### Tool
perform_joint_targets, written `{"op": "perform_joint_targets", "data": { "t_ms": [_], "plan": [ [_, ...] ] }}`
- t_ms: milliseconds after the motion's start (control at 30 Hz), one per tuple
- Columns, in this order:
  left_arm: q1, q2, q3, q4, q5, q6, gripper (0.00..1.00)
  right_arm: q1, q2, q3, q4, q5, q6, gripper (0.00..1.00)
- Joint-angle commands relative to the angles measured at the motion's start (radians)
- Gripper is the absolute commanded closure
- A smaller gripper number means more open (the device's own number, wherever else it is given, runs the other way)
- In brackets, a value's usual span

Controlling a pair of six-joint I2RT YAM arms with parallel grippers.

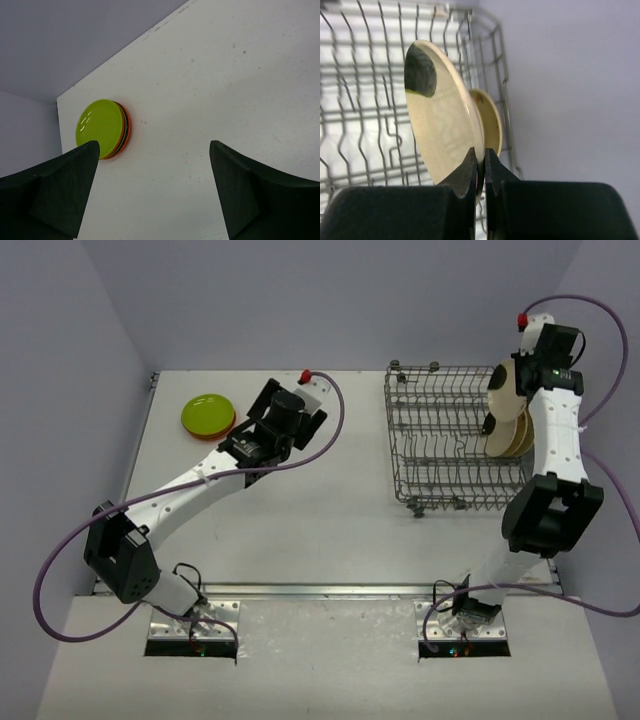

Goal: Unload the plates from the dish rack

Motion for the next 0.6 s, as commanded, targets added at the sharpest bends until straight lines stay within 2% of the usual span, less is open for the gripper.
{"op": "perform_joint_targets", "data": {
  "t_ms": [0, 67, 133, 200, 333, 500, 567],
  "plan": [
    [0.042, -0.022, 0.101, -0.045, 0.140, -0.058, 0.09, 0.003, -0.143, 0.066, 0.010, -0.186, 0.056, 1.00],
    [0.086, -0.040, 0.132, -0.096, 0.317, -0.099, 0.09, 0.007, -0.169, 0.053, -0.049, -0.416, 0.088, 1.00],
    [0.098, -0.056, 0.130, -0.127, 0.487, -0.108, 0.09, 0.021, -0.206, 0.014, -0.100, -0.547, 0.113, 1.00],
    [0.098, -0.080, 0.108, -0.139, 0.702, -0.128, 0.09, 0.118, -0.278, -0.107, -0.101, -0.643, 0.118, 1.00],
    [0.101, -0.064, 0.103, -0.171, 0.869, -0.172, 0.09, 0.297, -0.390, -0.359, -0.022, -0.658, 0.127, 1.00],
    [0.118, -0.013, 0.122, -0.227, 1.078, -0.238, 0.10, 0.481, -0.422, -0.437, 0.008, -0.720, 0.227, 1.00],
    [0.124, 0.000, 0.124, -0.228, 1.113, -0.257, 0.10, 0.519, -0.428, -0.447, 0.026, -0.732, 0.281, 1.00]
  ]
}}
